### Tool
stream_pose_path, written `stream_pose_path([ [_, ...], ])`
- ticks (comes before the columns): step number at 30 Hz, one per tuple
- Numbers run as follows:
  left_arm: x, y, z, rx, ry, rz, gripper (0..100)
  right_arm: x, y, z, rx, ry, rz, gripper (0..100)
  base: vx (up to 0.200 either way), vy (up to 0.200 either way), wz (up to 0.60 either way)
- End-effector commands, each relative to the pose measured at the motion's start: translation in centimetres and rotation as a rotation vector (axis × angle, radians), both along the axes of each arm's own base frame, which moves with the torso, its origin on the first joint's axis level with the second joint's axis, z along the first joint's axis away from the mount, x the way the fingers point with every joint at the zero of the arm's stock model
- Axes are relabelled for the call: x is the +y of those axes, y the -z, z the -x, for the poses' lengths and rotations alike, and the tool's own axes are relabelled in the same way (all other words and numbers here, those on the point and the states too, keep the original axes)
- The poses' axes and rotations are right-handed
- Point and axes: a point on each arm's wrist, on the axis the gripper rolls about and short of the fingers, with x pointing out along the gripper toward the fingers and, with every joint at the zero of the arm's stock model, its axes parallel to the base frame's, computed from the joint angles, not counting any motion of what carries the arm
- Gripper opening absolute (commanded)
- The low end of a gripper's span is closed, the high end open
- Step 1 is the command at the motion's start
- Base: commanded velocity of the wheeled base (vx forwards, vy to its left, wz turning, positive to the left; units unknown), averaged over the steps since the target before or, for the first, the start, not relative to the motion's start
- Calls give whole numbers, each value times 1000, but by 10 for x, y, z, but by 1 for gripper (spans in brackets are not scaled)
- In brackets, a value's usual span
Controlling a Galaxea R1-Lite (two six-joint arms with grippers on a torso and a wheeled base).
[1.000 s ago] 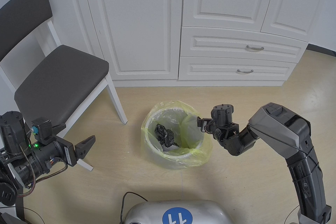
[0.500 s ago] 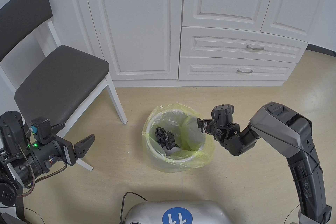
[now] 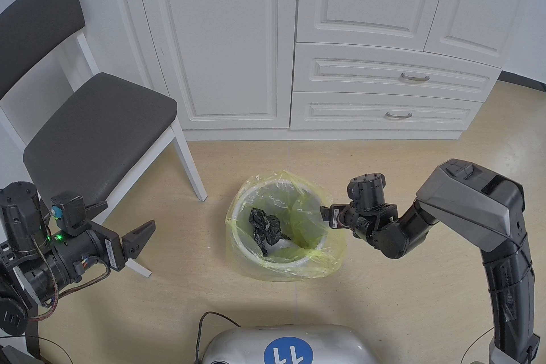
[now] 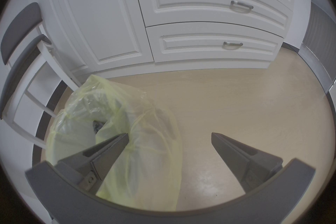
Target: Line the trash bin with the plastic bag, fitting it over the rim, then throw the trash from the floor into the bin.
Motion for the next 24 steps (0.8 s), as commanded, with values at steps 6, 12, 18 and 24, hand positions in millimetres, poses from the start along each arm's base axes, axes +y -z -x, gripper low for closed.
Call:
stream_pose_path([
  [6,-1,-1,0,-2,4,6,100,-7,-61,40,-49,-69,10,100,0,0,0],
  [12,0,-1,2,-7,8,7,100,-20,-102,59,-112,-63,-16,100,0,0,0],
  [18,1,-7,5,-35,9,15,100,-48,-153,82,-205,-26,-34,100,0,0,0],
  [24,2,-10,8,-56,8,20,100,-80,-194,119,-262,20,-47,100,0,0,0],
])
